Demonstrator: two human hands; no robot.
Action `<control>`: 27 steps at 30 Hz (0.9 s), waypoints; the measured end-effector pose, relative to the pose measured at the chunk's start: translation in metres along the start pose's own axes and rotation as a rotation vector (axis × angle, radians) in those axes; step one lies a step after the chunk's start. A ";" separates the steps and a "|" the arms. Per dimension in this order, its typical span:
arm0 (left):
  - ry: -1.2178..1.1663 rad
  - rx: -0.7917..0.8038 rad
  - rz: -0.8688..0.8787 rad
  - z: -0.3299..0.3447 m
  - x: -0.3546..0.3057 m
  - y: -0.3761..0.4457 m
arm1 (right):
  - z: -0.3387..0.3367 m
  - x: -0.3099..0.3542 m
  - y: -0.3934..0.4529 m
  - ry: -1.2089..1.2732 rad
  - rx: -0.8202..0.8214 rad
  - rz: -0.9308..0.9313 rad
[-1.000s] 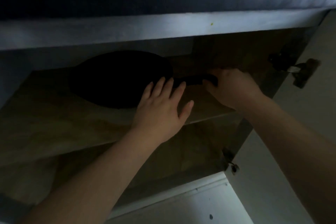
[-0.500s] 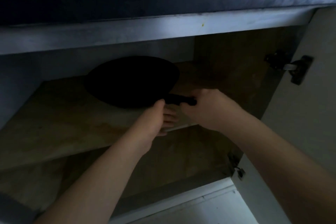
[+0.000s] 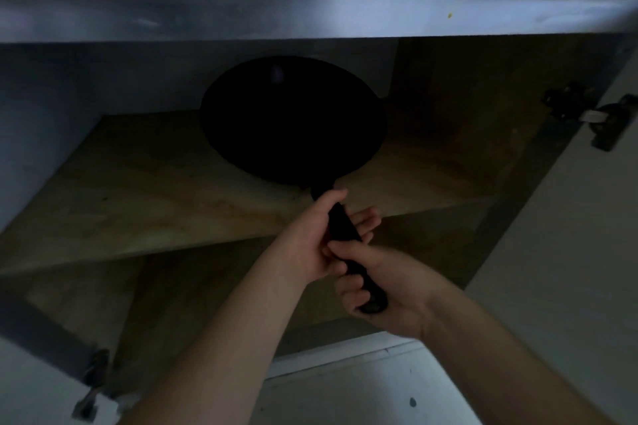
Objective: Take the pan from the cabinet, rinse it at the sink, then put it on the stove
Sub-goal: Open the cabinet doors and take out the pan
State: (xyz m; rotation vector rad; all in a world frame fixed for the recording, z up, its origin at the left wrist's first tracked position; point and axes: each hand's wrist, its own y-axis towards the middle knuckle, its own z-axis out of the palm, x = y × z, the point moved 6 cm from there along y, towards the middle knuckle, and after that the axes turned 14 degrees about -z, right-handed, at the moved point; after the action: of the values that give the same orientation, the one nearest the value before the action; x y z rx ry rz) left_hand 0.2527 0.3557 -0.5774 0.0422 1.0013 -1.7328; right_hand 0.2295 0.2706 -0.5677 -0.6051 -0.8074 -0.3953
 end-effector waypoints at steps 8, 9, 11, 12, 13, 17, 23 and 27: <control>-0.144 0.134 -0.025 0.000 0.027 -0.018 | 0.007 -0.027 -0.039 0.068 -0.070 0.077; -0.150 0.140 -0.030 0.000 0.031 -0.019 | 0.007 -0.030 -0.043 0.081 -0.077 0.097; -0.169 0.144 -0.047 -0.002 0.040 -0.021 | 0.005 -0.040 -0.046 0.096 -0.074 0.134; -0.169 0.141 -0.048 -0.004 0.044 -0.021 | 0.003 -0.047 -0.047 0.084 -0.066 0.152; -0.158 0.134 -0.045 -0.005 0.048 -0.021 | 0.002 -0.052 -0.047 0.059 -0.050 0.164; -0.070 0.064 -0.089 -0.009 0.065 -0.018 | -0.010 -0.070 -0.048 -0.029 -0.056 0.142; 0.044 0.012 -0.234 -0.012 0.077 -0.021 | -0.005 -0.082 -0.057 -0.001 -0.070 0.184; 0.055 -0.071 -0.291 -0.010 0.072 -0.027 | 0.006 -0.081 -0.058 0.047 -0.102 0.233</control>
State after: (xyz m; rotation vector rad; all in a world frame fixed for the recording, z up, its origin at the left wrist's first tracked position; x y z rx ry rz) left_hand 0.1969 0.3082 -0.6021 -0.1071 1.1534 -1.9664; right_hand 0.1438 0.2385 -0.6065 -0.7733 -0.6666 -0.2373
